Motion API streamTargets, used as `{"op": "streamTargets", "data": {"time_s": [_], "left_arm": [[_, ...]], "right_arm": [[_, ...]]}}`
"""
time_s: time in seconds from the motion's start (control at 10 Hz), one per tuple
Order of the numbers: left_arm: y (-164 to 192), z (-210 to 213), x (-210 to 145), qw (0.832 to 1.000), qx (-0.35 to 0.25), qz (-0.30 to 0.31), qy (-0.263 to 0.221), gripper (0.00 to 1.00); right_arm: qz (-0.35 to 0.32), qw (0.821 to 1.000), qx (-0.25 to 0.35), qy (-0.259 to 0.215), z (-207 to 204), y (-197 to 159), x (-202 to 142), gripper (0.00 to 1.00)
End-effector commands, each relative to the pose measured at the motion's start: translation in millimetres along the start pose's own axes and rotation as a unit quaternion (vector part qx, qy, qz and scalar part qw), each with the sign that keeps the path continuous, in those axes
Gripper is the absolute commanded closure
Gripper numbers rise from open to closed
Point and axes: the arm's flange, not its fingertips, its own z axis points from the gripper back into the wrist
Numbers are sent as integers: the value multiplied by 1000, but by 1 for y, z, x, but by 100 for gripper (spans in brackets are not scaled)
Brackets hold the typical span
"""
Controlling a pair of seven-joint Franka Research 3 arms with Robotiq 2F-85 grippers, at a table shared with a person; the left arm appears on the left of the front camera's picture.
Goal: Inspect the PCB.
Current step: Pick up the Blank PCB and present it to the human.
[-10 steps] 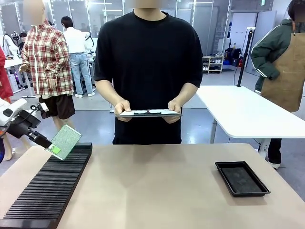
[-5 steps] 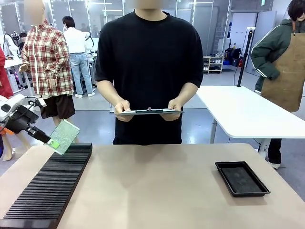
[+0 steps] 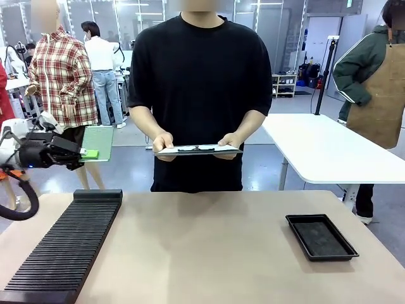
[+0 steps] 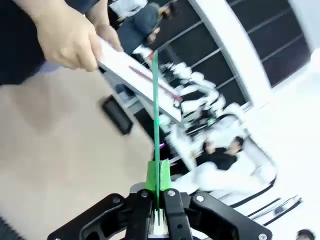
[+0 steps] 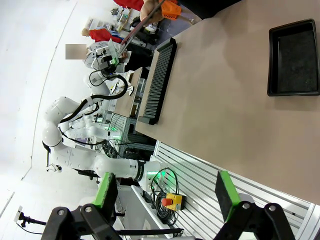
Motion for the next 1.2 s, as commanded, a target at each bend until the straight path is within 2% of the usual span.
{"op": "streamTargets", "data": {"time_s": [0.0, 0.1, 0.2, 0.3, 0.6, 0.8, 1.1], "left_arm": [[19, -27, -8, 994, -37, 98, -19, 97], [30, -46, -17, 989, -73, 129, -7, 97], [40, -52, -27, 989, -12, 140, 53, 97], [47, -56, -37, 984, -6, 166, 63, 97], [56, -56, -44, 980, 4, 188, 58, 97], [62, -62, -42, 981, -22, 184, 52, 97], [59, -56, -49, 982, -4, 181, 59, 97]], "right_arm": [[10, 1000, 6, -3, 1, 2, 1, 0], [10, 1000, 6, -3, 1, 2, 1, 0], [10, 1000, 6, -3, 1, 2, 1, 0], [10, 1000, 6, -3, 1, 2, 1, 0], [10, 1000, 6, -3, 1, 2, 1, 0], [10, 1000, 6, -3, 1, 2, 1, 0], [10, 1000, 6, -3, 1, 2, 1, 0]]}}
